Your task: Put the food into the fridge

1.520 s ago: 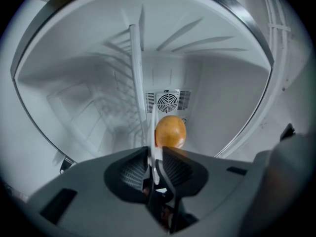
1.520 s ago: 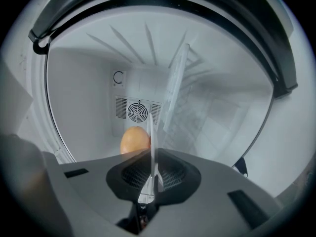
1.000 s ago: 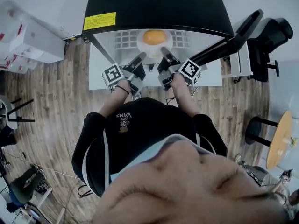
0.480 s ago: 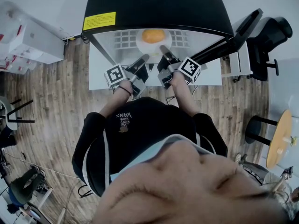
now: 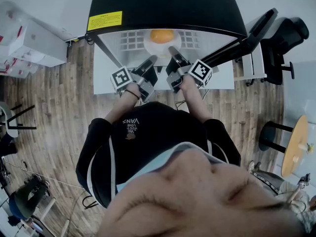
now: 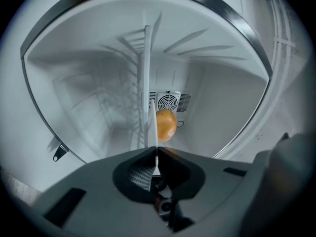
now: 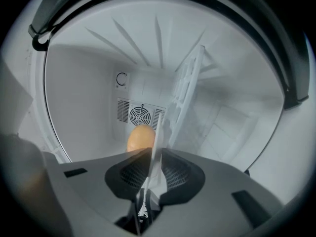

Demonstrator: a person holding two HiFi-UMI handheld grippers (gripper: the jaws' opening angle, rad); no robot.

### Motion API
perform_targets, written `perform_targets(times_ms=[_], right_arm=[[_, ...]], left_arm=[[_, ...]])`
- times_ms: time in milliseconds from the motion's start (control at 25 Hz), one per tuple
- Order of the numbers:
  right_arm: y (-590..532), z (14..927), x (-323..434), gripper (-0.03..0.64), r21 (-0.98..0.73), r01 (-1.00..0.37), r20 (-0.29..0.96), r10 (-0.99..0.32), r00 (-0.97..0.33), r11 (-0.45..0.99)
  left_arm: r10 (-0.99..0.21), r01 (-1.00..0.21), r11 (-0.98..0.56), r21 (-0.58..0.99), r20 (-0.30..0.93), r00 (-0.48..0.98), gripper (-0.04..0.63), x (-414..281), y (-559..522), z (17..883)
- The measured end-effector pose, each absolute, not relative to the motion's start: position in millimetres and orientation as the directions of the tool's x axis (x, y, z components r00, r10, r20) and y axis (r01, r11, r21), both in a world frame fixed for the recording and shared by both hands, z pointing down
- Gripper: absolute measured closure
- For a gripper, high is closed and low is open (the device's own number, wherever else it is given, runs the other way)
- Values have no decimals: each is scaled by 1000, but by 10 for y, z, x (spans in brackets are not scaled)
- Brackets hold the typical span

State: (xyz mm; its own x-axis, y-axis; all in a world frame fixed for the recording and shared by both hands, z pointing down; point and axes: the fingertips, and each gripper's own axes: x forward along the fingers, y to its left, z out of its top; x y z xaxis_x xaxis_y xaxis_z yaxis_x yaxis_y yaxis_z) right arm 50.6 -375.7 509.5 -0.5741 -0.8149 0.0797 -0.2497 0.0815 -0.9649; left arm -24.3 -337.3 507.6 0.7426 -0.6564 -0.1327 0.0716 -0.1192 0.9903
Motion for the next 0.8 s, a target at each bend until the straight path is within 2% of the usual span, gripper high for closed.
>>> perform_targets(times_ms=[400,520,800], right_arm=[[-3718,5070,472,549,-960,-254,59,-801,-596,118],[-3699,5044,476,499,-952,-272,58,-791,-609,140],[-3622,5022,489,473,-919,-346,74,-779,-622,189]], left_arm=[[-680,82,-113,990,-137,720,568,-290,-3426,5064],[-684,83,-109,990,-136,717,568,-286,-3429,5065],[-693,91,-105,990,-138,707,568,-298,-3434,5061]])
